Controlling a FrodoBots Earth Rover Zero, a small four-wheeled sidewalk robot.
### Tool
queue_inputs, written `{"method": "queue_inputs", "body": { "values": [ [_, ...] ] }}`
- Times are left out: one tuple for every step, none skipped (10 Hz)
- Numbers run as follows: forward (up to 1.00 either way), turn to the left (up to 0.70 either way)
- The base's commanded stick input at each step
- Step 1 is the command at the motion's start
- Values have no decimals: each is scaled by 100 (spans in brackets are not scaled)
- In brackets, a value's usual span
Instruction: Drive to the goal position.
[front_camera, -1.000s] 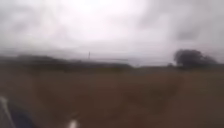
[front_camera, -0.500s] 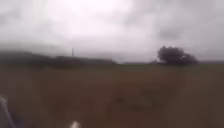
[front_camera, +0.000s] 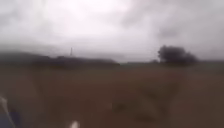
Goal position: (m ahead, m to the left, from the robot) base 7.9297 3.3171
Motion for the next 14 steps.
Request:
{"method": "queue_inputs", "body": {
  "values": [
    [70, 0],
    [70, 0],
    [70, 0],
    [70, 0],
    [70, 0],
    [70, 0],
    [70, 0],
    [70, 0],
    [70, 0],
    [70, 0],
    [70, 0],
    [70, 0],
    [70, 0],
    [70, 0]
  ]
}}
